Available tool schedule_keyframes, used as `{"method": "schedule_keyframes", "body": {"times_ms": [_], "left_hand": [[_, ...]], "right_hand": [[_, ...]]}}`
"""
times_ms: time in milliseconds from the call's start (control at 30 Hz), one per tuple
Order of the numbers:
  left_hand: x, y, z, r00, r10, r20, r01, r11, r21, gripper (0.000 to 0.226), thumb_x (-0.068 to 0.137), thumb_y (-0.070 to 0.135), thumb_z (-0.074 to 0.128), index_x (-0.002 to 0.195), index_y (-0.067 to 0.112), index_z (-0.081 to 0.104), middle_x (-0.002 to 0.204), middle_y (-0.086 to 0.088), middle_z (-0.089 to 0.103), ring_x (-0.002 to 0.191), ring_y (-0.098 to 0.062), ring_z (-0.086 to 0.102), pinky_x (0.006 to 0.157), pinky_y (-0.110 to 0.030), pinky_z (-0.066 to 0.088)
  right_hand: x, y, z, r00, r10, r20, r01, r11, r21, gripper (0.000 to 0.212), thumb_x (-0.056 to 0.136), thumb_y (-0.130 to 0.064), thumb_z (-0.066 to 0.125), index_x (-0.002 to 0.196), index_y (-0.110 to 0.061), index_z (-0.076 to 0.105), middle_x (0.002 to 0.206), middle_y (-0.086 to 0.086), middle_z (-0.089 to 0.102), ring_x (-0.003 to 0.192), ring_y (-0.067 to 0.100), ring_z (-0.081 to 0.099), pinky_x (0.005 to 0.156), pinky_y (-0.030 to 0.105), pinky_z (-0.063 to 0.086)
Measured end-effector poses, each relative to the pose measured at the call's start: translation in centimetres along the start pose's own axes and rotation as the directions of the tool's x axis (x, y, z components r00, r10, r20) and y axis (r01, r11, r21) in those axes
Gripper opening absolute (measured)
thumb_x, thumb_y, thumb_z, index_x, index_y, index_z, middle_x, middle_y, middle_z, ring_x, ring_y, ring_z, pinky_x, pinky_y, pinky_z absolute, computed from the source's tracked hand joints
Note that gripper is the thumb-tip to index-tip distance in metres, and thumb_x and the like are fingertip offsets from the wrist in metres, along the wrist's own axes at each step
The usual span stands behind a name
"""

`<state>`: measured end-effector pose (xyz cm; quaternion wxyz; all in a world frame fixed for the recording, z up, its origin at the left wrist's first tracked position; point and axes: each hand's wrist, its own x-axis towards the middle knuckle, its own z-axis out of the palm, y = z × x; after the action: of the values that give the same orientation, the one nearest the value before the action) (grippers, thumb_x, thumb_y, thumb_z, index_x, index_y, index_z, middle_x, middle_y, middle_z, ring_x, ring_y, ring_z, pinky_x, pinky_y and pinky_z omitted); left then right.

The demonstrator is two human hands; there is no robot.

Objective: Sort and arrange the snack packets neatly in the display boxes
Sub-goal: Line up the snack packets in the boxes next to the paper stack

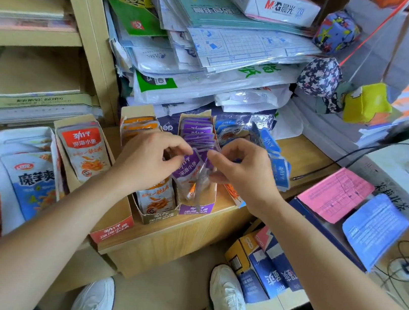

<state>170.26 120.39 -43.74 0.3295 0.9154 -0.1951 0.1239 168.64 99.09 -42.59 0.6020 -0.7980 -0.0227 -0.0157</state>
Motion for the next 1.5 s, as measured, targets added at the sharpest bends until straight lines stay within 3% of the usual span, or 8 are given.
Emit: {"method": "schedule_keyframes", "body": {"times_ms": [133, 267, 533, 733, 933, 1133, 1300, 1500], "left_hand": [[0.3, -0.1, 0.0, 0.995, -0.073, 0.062, 0.081, 0.987, -0.14, 0.038, 0.089, 0.04, 0.05, 0.084, 0.012, 0.076, 0.084, -0.005, 0.073, 0.082, -0.021, 0.065, 0.074, -0.046, 0.054], [0.1, -0.1, -0.1, 0.998, -0.039, 0.053, 0.041, 0.998, -0.045, 0.027, 0.08, 0.056, 0.07, 0.088, 0.031, 0.077, 0.083, 0.015, 0.072, 0.079, -0.001, 0.063, 0.067, -0.032, 0.054], [0.3, 0.1, 0.5, 0.999, -0.025, -0.025, 0.023, 0.997, -0.067, 0.012, 0.078, 0.028, 0.085, 0.083, 0.031, 0.075, 0.077, 0.016, 0.068, 0.075, -0.001, 0.061, 0.066, -0.029, 0.05], [0.0, -0.1, 0.3, 0.998, 0.059, 0.036, -0.062, 0.994, 0.094, 0.037, 0.068, 0.035, 0.092, 0.097, 0.033, 0.069, 0.08, 0.018, 0.063, 0.081, -0.011, 0.059, 0.072, -0.034, 0.049], [-0.1, -1.2, -0.8, 0.992, 0.114, 0.061, -0.125, 0.968, 0.216, 0.034, 0.077, 0.026, 0.083, 0.102, 0.035, 0.062, 0.078, 0.021, 0.067, 0.087, -0.011, 0.055, 0.079, -0.033, 0.033], [0.0, -0.3, 0.3, 0.995, 0.101, 0.009, -0.101, 0.994, -0.033, 0.023, 0.087, 0.019, 0.076, 0.102, 0.037, 0.078, 0.083, 0.014, 0.063, 0.084, -0.011, 0.058, 0.074, -0.031, 0.045], [0.2, -0.3, 0.0, 0.994, 0.103, -0.021, -0.104, 0.994, -0.026, 0.029, 0.092, 0.009, 0.063, 0.11, 0.027, 0.078, 0.095, 0.015, 0.069, 0.091, -0.015, 0.058, 0.081, -0.033, 0.046], [-0.1, -0.8, -0.4, 0.991, 0.084, 0.106, -0.098, 0.986, 0.132, 0.04, 0.09, 0.03, 0.043, 0.106, 0.027, 0.079, 0.106, 0.011, 0.066, 0.098, -0.016, 0.05, 0.087, -0.039, 0.044]], "right_hand": [[0.2, 0.3, 0.0, 0.949, 0.038, 0.314, 0.006, 0.99, -0.138, 0.025, 0.092, -0.026, 0.072, 0.112, -0.011, 0.073, 0.1, 0.003, 0.073, 0.089, 0.02, 0.073, 0.081, 0.039, 0.062], [0.2, 0.9, -0.9, 0.909, 0.04, 0.415, 0.149, 0.899, -0.412, 0.036, 0.094, -0.02, 0.069, 0.13, -0.026, 0.065, 0.105, -0.007, 0.073, 0.086, 0.004, 0.071, 0.08, 0.027, 0.06], [1.3, 1.3, -0.8, 0.934, -0.342, 0.098, 0.352, 0.85, -0.392, 0.05, 0.082, -0.011, 0.08, 0.127, -0.022, 0.062, 0.115, -0.007, 0.061, 0.079, 0.005, 0.065, 0.068, 0.016, 0.054], [2.0, 2.5, -1.2, 0.928, -0.265, 0.262, 0.37, 0.738, -0.565, 0.008, 0.086, -0.015, 0.076, 0.093, -0.018, 0.075, 0.07, -0.019, 0.057, 0.062, -0.004, 0.054, 0.061, 0.016, 0.038], [1.8, 2.9, -1.3, 0.937, -0.251, 0.242, 0.342, 0.794, -0.502, 0.023, 0.086, -0.022, 0.078, 0.108, -0.019, 0.071, 0.083, -0.014, 0.068, 0.068, 0.002, 0.062, 0.067, 0.018, 0.053], [1.5, 2.3, -1.1, 0.931, -0.303, 0.201, 0.363, 0.806, -0.468, 0.051, 0.08, -0.022, 0.083, 0.127, -0.023, 0.063, 0.102, -0.008, 0.058, 0.07, 0.007, 0.063, 0.066, 0.013, 0.05], [1.6, 2.3, -1.7, 0.896, -0.321, 0.307, 0.441, 0.73, -0.522, 0.021, 0.08, -0.02, 0.083, 0.099, -0.016, 0.076, 0.093, -0.002, 0.06, 0.076, 0.013, 0.061, 0.066, 0.027, 0.052], [0.5, 1.5, -3.6, 0.852, -0.203, 0.483, 0.459, 0.733, -0.502, 0.027, 0.075, -0.034, 0.087, 0.096, -0.029, 0.071, 0.098, -0.017, 0.058, 0.088, 0.006, 0.058, 0.069, 0.018, 0.049]]}}
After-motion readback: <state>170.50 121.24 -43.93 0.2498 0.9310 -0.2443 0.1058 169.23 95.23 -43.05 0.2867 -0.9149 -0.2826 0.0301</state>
